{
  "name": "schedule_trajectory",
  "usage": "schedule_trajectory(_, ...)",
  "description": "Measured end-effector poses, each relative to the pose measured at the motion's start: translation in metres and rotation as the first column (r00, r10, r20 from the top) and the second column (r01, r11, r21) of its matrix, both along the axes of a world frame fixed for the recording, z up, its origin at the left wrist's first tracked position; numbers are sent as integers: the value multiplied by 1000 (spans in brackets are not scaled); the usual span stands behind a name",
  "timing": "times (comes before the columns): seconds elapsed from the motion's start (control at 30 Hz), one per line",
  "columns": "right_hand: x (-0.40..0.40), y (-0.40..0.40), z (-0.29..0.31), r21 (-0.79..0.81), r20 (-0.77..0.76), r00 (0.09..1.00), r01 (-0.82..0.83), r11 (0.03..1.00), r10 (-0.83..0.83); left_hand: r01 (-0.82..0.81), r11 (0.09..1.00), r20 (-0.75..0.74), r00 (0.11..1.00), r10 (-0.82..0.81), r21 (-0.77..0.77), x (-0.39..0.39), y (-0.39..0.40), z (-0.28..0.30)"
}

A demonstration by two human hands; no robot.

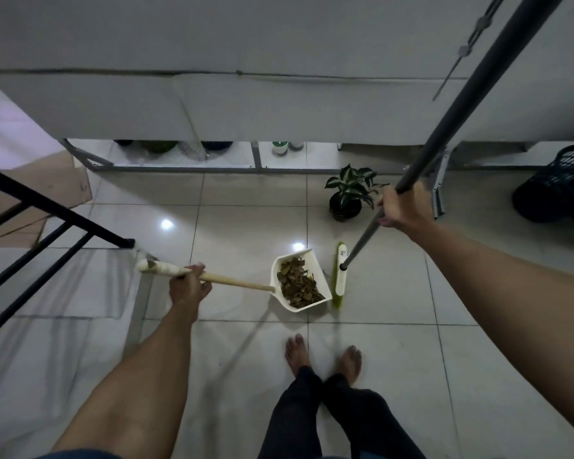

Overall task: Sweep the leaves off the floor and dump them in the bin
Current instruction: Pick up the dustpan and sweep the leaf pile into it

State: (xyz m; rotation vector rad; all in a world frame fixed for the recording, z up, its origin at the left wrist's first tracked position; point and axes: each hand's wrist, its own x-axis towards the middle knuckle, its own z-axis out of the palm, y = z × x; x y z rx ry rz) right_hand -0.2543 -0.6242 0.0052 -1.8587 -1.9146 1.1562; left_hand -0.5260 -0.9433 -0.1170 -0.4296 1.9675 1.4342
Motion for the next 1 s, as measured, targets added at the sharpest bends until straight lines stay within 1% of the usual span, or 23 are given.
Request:
schedule_trajectory(0.13,17,11,40,1,-10,998,68,998,-68,116,990,-73,990,-122,-79,14,25,16)
schedule_trajectory(0.3,30,23,97,34,-18,996,90,995,-90,244,954,-145,952,-270,-171,36,51,31)
schedule_trajectory(0.43,39,32,131,29,-40,994,105,994,-104,289,932,-162,931,-327,-220,57,73,39)
schedule_trajectory(0.53,47,43,139,18,-74,992,105,994,-104,302,927,-162,926,-341,-224,70,87,36)
schedule_trajectory(0.67,56,56,121,21,-88,991,99,995,-96,294,929,-154,931,-332,-226,91,99,24)
schedule_trajectory(0.77,59,57,86,5,-65,988,139,990,-138,282,926,-140,936,-323,-252,102,108,13)
schedule_trajectory(0.83,59,54,60,14,-29,991,131,991,-131,300,913,-142,927,-348,-278,109,111,5)
schedule_trajectory(0.9,63,52,30,42,32,997,62,997,-64,321,891,-157,910,-384,-322,116,114,-3)
schedule_trajectory(1.0,70,35,-14,23,156,985,-73,997,68,329,878,-183,894,-408,-349,125,117,-13)
